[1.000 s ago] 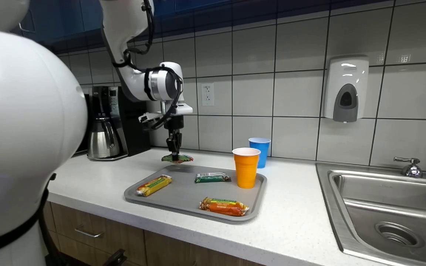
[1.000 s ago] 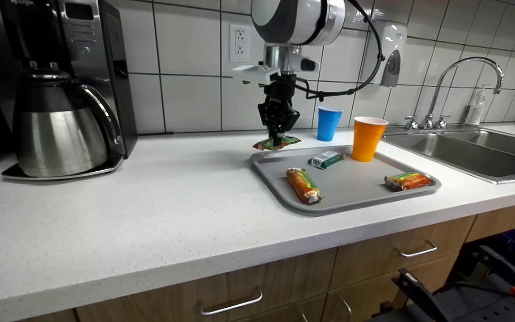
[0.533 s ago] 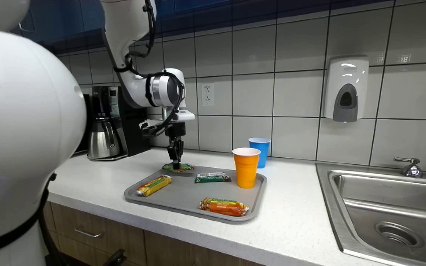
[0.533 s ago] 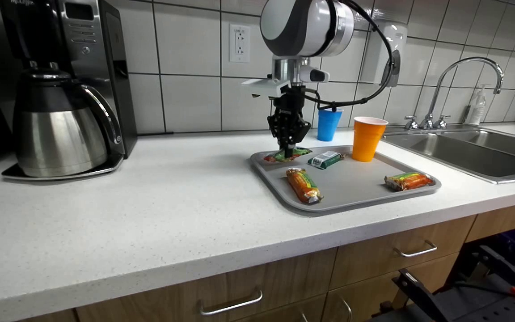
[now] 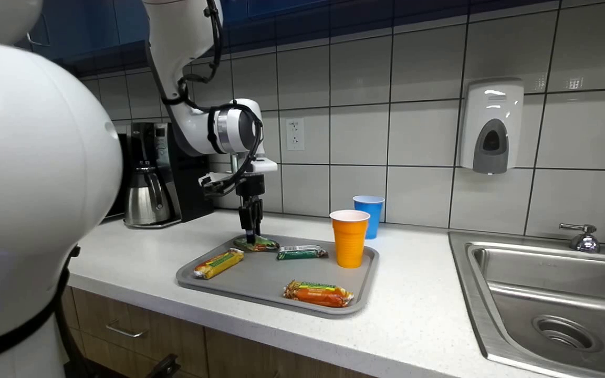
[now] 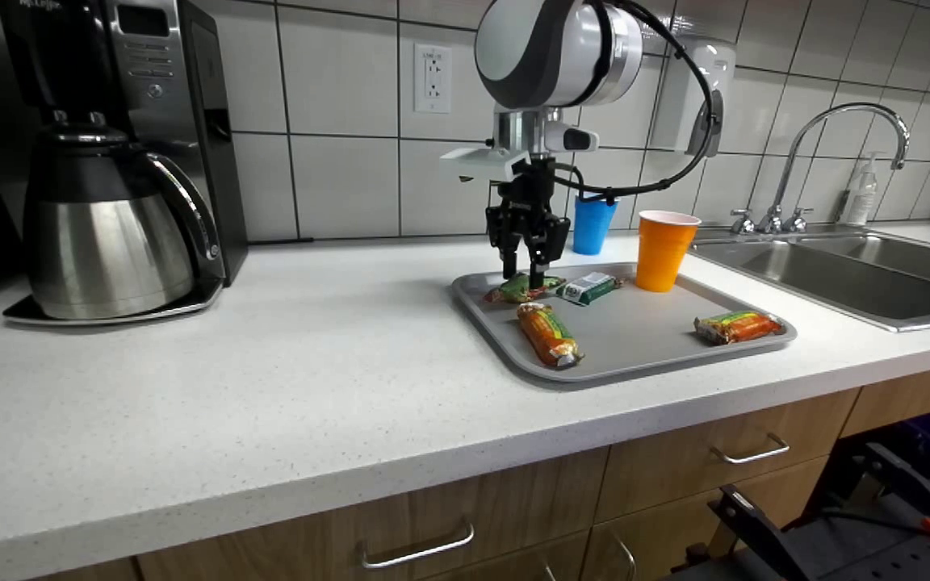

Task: Pick up the candy bars on the table and place them on the tray

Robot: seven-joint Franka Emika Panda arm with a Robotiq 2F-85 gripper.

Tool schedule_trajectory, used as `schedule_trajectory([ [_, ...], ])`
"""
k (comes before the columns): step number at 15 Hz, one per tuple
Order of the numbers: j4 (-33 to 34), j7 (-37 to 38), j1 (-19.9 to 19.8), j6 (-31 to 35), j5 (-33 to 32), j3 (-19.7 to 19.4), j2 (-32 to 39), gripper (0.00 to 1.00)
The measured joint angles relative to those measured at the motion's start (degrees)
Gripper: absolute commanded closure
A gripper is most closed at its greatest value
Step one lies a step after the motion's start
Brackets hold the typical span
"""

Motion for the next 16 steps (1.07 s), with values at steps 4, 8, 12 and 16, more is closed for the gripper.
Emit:
schedule_trajectory([
  [4, 0.0, 0.0, 0.0, 0.0, -0.09, 0.0, -0.04, 0.0],
  [8, -0.02, -1.59, -0.02, -0.03, -0.25, 0.39, -1.4, 0.0],
  [12, -0.64, -9.31, -0.51, -0.49, 0.27, 1.92, -4.61, 0.0],
  [16, -1.72, -22.89, -2.59, -3.16, 4.34, 3.86, -8.19, 0.0],
])
